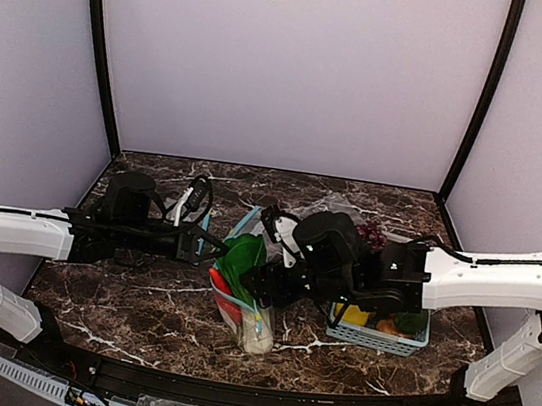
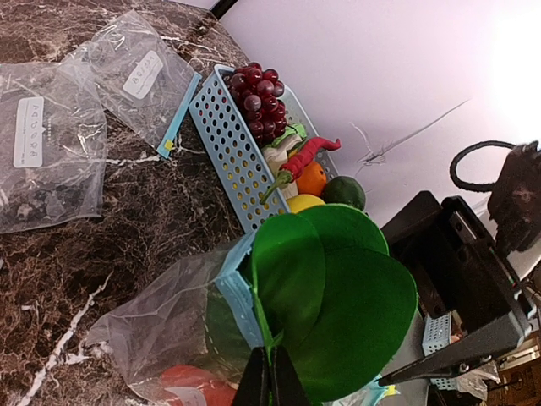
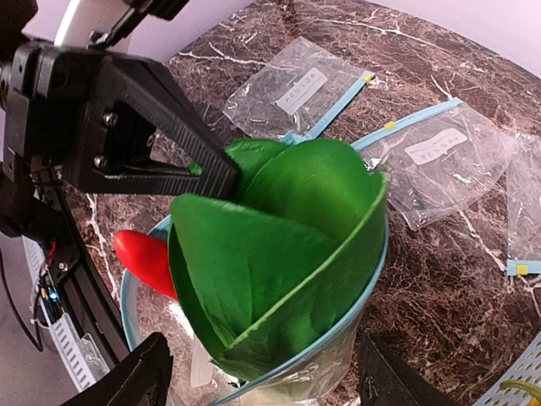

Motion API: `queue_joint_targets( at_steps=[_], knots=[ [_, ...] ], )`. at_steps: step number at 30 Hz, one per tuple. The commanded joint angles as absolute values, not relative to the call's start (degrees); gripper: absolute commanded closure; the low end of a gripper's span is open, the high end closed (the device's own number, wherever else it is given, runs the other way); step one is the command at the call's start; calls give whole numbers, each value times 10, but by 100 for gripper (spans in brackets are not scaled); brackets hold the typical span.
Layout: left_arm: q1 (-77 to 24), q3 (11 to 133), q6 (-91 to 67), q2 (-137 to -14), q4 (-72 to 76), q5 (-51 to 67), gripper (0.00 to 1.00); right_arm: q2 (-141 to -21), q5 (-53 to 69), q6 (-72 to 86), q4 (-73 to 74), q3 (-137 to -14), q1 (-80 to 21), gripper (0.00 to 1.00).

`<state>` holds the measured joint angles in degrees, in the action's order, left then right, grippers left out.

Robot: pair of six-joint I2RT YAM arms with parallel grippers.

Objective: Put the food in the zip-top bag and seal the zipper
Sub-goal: Pass from the right arm to the left, then pass from the left arm to the right

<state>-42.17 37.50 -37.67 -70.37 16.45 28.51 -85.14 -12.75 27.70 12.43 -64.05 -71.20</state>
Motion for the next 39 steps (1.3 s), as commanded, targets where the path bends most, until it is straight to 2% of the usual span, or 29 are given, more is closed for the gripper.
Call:
queue_joint_targets(
  at_steps=[1, 15, 22, 27, 30, 33, 36, 39],
  knots=[
    [-427, 361, -368, -688, 161, 271, 99, -878, -177, 245, 133, -679, -743, 25],
    [-428, 357, -371, -672, 158, 266, 99, -949, -205, 179, 224, -773, -746, 16],
    [-429, 358, -372, -669, 156, 270, 99, -981, -187, 141, 225, -797, -746, 16],
    [-430, 359, -367, -666, 156, 276, 99, -1010, -223, 133, 247, -821, -746, 19],
    [-431, 359, -363, -664, 156, 280, 99, -1026, -238, 136, 268, -829, -746, 28],
    [-431, 359, -360, -659, 157, 284, 99, -1030, -238, 148, 279, -825, -744, 44],
    [-434, 358, -359, -654, 161, 286, 99, -1029, -241, 165, 288, -816, -743, 64],
    [-434, 357, -360, -652, 158, 286, 99, -1021, -246, 189, 286, -802, -740, 89]
  ],
)
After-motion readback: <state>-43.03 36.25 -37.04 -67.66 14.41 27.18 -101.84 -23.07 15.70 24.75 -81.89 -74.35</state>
